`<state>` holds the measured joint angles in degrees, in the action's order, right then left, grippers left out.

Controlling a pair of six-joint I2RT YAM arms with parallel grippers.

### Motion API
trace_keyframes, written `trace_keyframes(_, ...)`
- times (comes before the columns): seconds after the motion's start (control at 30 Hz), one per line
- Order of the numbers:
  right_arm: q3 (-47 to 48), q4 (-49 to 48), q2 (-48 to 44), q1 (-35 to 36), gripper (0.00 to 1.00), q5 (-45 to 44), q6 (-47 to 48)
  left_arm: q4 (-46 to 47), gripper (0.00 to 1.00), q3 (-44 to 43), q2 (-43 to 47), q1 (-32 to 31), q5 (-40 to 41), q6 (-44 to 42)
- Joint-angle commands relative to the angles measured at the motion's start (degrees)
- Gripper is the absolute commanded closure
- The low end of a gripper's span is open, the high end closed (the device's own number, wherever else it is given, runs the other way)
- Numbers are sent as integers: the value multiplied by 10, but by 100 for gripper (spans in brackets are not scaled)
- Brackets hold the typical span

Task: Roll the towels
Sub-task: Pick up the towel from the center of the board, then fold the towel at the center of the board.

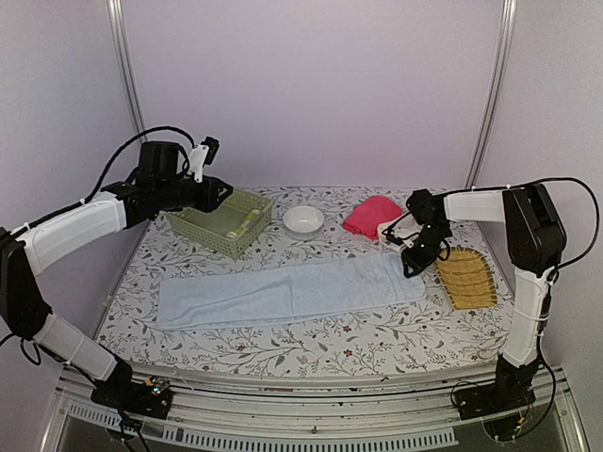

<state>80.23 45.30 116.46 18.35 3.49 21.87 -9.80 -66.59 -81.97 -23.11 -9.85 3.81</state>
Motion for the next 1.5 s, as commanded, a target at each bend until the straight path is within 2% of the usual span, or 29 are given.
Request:
trace_keyframes(0.0, -22, -9, 37, -12, 77, -6, -4, 1, 69, 6, 16, -4, 4, -10)
trace_keyframes(0.1, -9, 2, 6, -28, 87, 34, -2, 0, 69, 6, 15, -4, 4, -10)
trace_keyframes(0.2, 9, 16, -32, -38, 93, 73, 4, -7, 68, 1, 8, -4, 3, -8)
trace_keyframes(0.4, 44, 47, -83, -50, 95, 113, 15, -26, 66, -12, -1, -5, 4, -6)
trace_keyframes(0.67, 92, 91, -95, -105, 96, 136, 40, -113, 66, -58, -22, -11, -16, 28)
trace_keyframes(0.97, 171, 158, -95, -167, 96, 158, 71, -158, 68, 33, 3, -26, -31, 89)
trace_keyframes(1.07, 199, 190, -94, -166, 96, 233, 69, -163, 68, 81, 27, -41, -11, 104)
trace_keyframes(1.17, 220, 213, -78, -152, 96, 309, 62, -167, 69, 129, 52, -49, 0, 126)
trace_keyframes(1.47, 247, 224, -26, -65, 97, 405, 54, -196, 71, 215, 107, -57, 42, 178)
